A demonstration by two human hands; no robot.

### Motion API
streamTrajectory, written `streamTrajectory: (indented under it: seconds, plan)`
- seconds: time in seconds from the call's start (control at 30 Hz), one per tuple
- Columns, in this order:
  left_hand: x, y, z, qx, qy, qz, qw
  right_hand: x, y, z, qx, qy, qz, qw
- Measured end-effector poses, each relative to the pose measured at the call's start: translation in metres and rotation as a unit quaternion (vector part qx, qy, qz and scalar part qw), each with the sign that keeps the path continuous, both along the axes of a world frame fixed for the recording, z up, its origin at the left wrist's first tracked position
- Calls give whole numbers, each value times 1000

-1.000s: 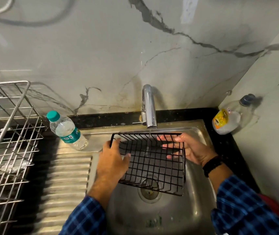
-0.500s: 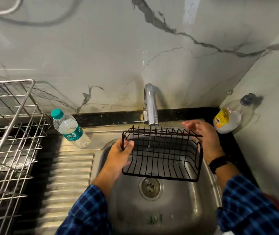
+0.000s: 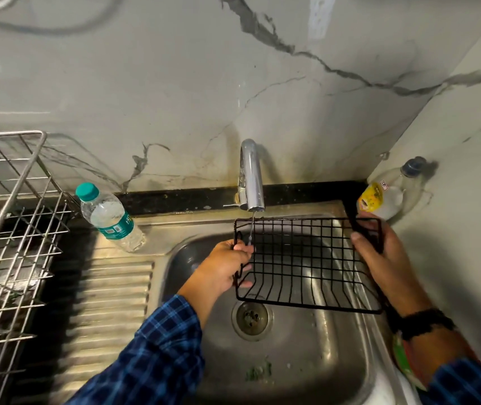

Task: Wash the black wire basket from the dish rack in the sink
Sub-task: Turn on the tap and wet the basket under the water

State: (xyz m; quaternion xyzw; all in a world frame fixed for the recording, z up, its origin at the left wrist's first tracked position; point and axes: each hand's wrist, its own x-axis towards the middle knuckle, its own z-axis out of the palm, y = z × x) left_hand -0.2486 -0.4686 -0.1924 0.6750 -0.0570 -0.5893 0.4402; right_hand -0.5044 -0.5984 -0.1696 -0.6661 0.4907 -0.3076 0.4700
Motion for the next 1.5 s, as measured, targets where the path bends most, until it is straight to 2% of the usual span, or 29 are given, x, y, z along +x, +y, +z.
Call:
streamTrajectory:
  seconds: [0.07,0.13,0.17,0.23,0.3,0.33,0.43,0.5,0.6,0.67,0.73,0.83,0.9,1.0,1.07,1.1,1.13,1.2,1.27,1.43,1.5]
  plan:
    - [-2,-2,-1,0,49,-6,999,-10,-2,0,130,-1,2,991]
    - [1,2,-3,11,60,-10,998,-15,2,4,212,-27,26,977]
    - [3,4,-4,19,23,-24,999,-17,3,4,225,-32,41,973]
    - [8,11,-5,33,-109,-94,989,-14,8,1,230,-23,51,971]
    - [13,19,-3,14,-182,-89,979,-7,11,-8,247,-20,1,969]
    - [15,23,-5,-15,-153,-60,986,-2,13,-13,267,-32,-21,963]
    - [26,40,-5,-86,27,55,994,16,20,-26,342,-46,-15,939]
    - [35,54,-4,-74,59,51,994,30,27,-29,360,-10,-5,933]
    - [47,77,-5,-24,53,37,998,54,35,-30,275,93,7,957]
    - [53,91,-10,-17,61,62,996,69,42,-26,154,202,35,966]
    - [56,102,-14,-26,53,100,993,86,46,-24,36,297,54,953]
    - [58,115,-12,-33,57,160,985,110,54,-23,49,255,101,960]
    - [61,124,-8,-32,69,174,982,121,63,-20,-6,253,153,955]
    - [60,132,-6,-46,40,159,985,137,69,-11,-186,323,240,896]
    - [52,133,-2,-79,-2,164,983,152,73,-2,-198,298,334,872]
    - [47,133,1,-101,-16,169,980,158,77,3,-173,263,348,883]
    - [41,132,4,-120,-27,175,977,162,78,8,-138,210,323,913]
    - [32,130,12,-148,-44,191,969,164,74,17,-44,88,192,976]
    - [29,131,17,-168,-48,206,963,160,64,24,21,-5,86,996]
    - [25,127,27,-203,-42,221,953,133,69,25,-37,135,46,989]
    - [23,121,29,-203,-53,213,954,118,75,22,-106,175,-7,979]
